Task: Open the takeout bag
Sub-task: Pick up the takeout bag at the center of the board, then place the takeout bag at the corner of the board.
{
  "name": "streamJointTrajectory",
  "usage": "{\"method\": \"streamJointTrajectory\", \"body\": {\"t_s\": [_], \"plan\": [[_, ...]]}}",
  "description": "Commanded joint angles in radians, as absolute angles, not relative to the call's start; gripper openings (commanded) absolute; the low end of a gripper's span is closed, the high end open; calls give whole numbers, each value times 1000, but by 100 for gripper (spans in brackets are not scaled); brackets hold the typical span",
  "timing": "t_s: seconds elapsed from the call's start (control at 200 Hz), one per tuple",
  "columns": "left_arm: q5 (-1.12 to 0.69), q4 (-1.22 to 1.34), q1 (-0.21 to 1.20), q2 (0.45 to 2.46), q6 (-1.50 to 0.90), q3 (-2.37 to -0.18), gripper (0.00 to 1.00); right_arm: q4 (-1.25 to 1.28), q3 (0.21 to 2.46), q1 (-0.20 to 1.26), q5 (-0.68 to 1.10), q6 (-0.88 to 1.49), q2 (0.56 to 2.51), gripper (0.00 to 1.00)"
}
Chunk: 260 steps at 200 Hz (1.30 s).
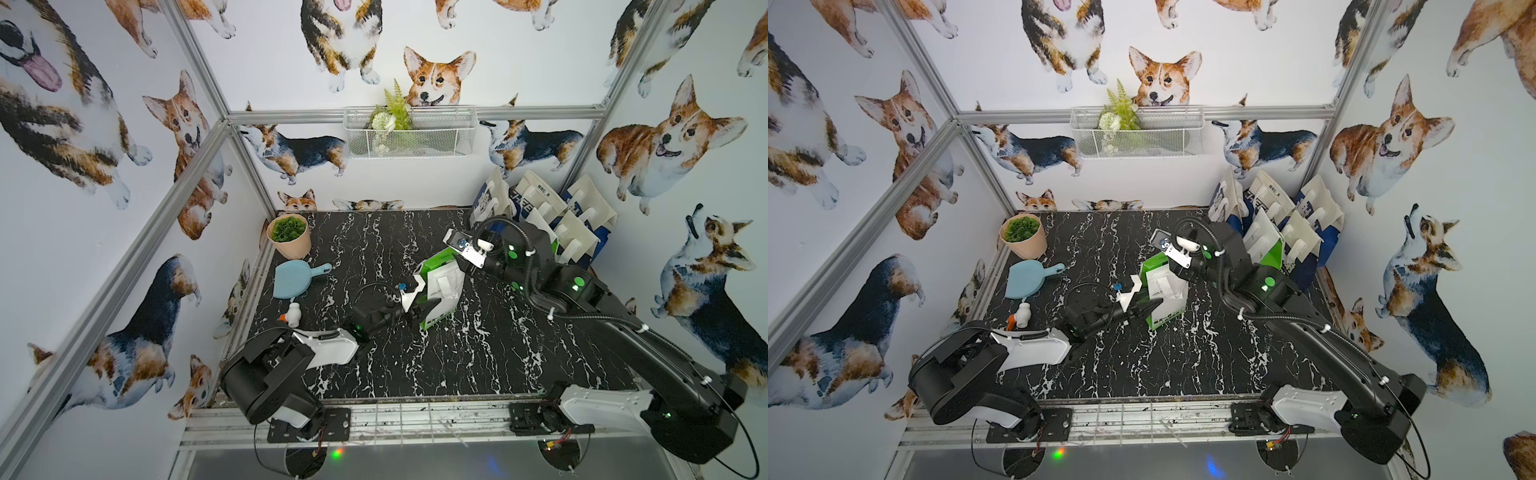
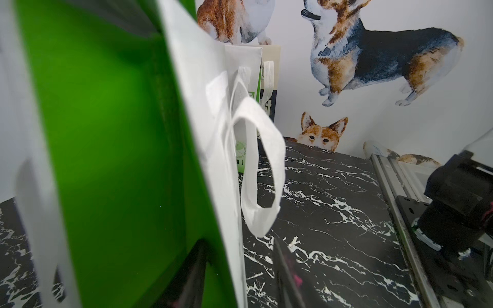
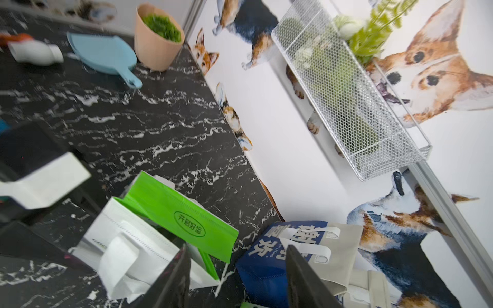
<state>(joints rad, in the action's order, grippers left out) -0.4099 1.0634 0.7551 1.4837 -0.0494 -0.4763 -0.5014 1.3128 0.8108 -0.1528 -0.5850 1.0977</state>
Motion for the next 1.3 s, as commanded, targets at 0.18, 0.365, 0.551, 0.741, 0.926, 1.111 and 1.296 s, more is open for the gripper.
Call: {"method": "streamJointTrajectory", "body": {"t_s": [0.18, 0.365, 0.551, 0.741, 0.926, 1.111, 1.296], "plan": [[-381, 817, 757, 1408, -63, -601, 40, -437, 1128, 811, -11, -313, 783, 60], [-358, 646, 756, 1350, -21, -682, 0, -474, 1033, 810, -1, -273, 640, 61], [-261, 580, 755, 1328, 38, -727, 0, -503, 1009, 810, -48, -274, 609, 61], [-202, 498, 714, 1359, 142, -834, 0, -510, 987, 810, -60, -240, 590, 61], [-220, 590, 581, 1429, 119, -897, 0, -546, 968, 811, -98, -222, 567, 61], [-260, 660, 443, 1530, 95, -987, 0, -548, 945, 810, -99, -208, 541, 61], [-325, 679, 334, 1652, 94, -1113, 0, -546, 924, 812, -77, -192, 539, 60]]}}
